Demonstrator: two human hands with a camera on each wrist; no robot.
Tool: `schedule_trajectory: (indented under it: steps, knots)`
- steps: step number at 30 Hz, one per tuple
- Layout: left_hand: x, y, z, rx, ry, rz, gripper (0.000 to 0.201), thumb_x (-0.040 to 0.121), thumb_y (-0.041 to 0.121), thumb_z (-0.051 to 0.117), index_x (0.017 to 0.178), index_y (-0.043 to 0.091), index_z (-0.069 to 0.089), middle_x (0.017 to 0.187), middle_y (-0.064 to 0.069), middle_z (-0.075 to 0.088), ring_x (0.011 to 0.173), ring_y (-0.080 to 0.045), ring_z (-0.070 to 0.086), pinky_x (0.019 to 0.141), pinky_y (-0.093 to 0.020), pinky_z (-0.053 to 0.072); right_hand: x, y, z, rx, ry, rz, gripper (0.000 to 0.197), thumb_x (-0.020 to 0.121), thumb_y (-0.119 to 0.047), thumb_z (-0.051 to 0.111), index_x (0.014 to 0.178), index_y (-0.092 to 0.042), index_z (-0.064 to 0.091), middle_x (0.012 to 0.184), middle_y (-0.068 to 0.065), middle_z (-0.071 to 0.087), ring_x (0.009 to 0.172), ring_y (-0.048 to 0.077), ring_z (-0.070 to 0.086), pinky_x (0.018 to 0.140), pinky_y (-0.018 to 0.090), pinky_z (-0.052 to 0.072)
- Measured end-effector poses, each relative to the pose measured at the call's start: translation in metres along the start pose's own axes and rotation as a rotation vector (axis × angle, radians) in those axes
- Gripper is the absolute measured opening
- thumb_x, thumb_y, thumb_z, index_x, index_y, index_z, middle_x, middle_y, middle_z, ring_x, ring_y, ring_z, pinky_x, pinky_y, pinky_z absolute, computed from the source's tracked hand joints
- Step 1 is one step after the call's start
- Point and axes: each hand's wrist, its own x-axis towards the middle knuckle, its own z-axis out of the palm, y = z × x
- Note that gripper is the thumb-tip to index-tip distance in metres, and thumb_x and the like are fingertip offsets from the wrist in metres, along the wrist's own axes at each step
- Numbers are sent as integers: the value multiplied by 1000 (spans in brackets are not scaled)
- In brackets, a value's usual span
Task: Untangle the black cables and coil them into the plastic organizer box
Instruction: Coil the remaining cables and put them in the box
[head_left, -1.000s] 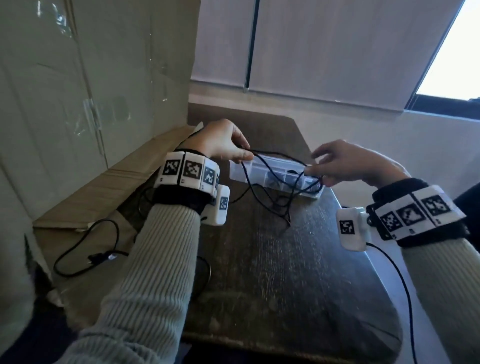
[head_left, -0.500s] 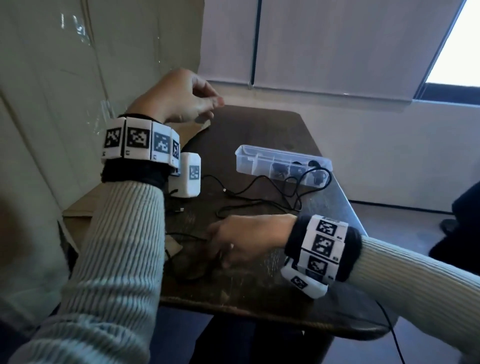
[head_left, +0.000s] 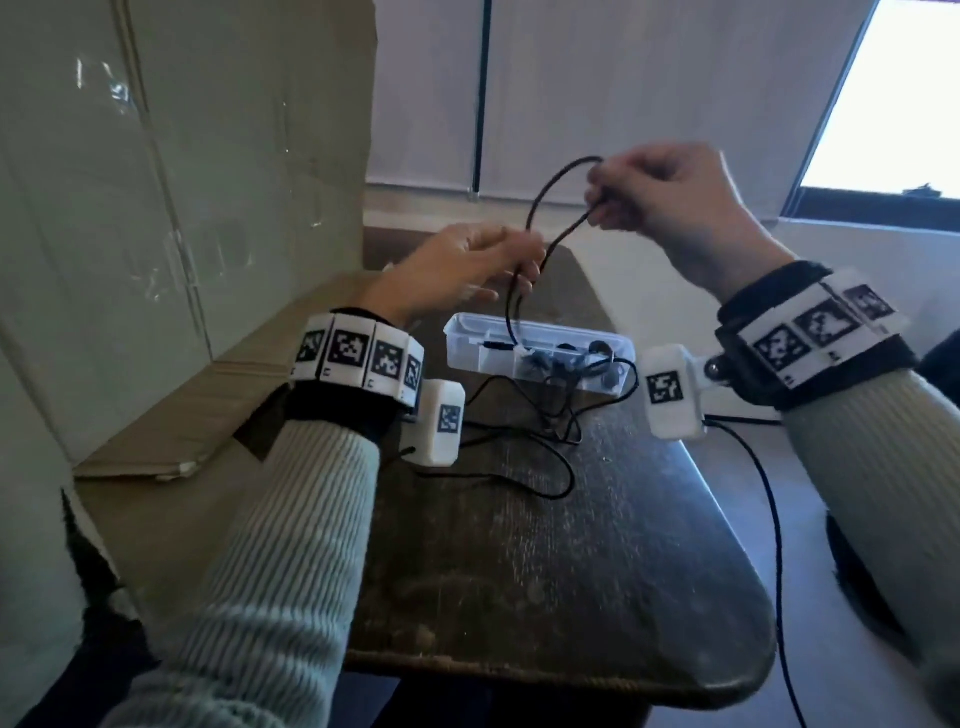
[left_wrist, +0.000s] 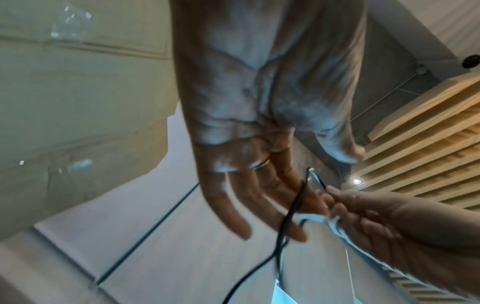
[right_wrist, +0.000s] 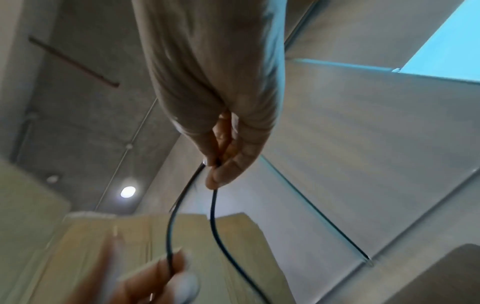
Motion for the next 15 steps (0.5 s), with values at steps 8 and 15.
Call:
schedule_trajectory:
  steps: [8,15]
  knots:
    - [28,-25,19,23,-71,-43,14,98,24,51,88,19,60,82,5,64,77,-6,61,82,-30,48,16,-6,-40,254,345,26,19,93,0,55,76,-3,63,61,3,65,54,15,65,66,23,56]
    - [43,-32,0,-146,98,85,16,99,17,49,88,12,61,93,1,73,91,-15,71,80,-29,53,8,10,-49,85,565,39,9,88,-14,66,80,-16,71,70,-2,62,54,7,52,65,19,51]
